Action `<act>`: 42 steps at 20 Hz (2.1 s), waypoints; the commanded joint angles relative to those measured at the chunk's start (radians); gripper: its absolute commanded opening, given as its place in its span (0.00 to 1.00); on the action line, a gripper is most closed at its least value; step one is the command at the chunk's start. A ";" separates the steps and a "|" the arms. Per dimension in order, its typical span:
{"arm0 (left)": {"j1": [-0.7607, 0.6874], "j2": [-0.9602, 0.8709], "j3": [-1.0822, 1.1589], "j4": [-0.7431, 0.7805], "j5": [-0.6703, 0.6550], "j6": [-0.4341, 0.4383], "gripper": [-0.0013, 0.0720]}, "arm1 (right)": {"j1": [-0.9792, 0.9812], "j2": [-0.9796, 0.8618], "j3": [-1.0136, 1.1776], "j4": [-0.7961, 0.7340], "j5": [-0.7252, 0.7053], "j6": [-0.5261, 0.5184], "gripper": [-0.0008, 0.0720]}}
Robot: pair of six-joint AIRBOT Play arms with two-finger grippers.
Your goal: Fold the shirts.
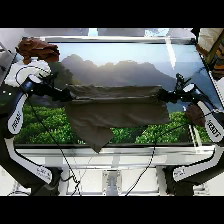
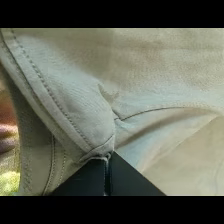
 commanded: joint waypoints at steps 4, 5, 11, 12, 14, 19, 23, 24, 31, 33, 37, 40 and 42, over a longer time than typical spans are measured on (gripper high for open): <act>0.002 -0.001 -0.002 0.003 -0.024 -0.038 0.80 | 0.002 0.000 -0.001 0.006 0.024 0.030 0.14; 0.002 -0.001 0.003 0.030 -0.038 -0.039 0.80 | 0.000 0.000 0.000 0.005 0.036 0.030 0.34; 0.002 0.000 0.190 0.280 -0.258 -0.074 0.80 | -0.028 0.012 0.099 -0.062 0.233 0.024 0.55; 0.002 0.002 0.252 0.285 -0.273 -0.073 0.80 | -0.029 0.025 0.131 -0.073 0.262 0.021 0.55; 0.002 0.019 0.401 0.284 -0.265 -0.074 0.78 | -0.029 0.066 0.209 -0.119 0.301 0.021 0.54; 0.046 0.176 0.655 0.202 -0.248 -0.058 0.77 | -0.030 0.246 0.389 -0.342 0.393 -0.051 0.55; 0.105 0.366 0.633 0.265 -0.323 -0.020 0.67 | -0.047 0.410 0.411 -0.536 0.425 -0.057 0.55; 0.123 0.411 0.599 0.268 -0.332 -0.019 0.67 | -0.066 0.438 0.410 -0.534 0.454 -0.058 0.54; 0.195 0.536 0.153 0.257 -0.338 -0.008 0.68 | -0.328 0.487 0.268 -0.172 0.635 -0.124 0.55; 0.195 0.535 -0.055 0.193 -0.286 0.044 0.68 | -0.379 0.487 0.150 -0.093 0.642 -0.139 0.57; 0.195 0.535 -0.372 0.092 -0.249 0.089 0.92 | -0.397 0.487 -0.080 -0.032 0.633 -0.163 0.62; 0.195 0.535 -0.468 0.046 -0.199 0.118 0.92 | -0.397 0.486 -0.214 -0.029 0.540 -0.166 0.62; 0.195 0.535 -0.478 0.047 -0.190 0.119 0.92 | -0.397 0.482 -0.283 -0.002 0.491 -0.166 0.62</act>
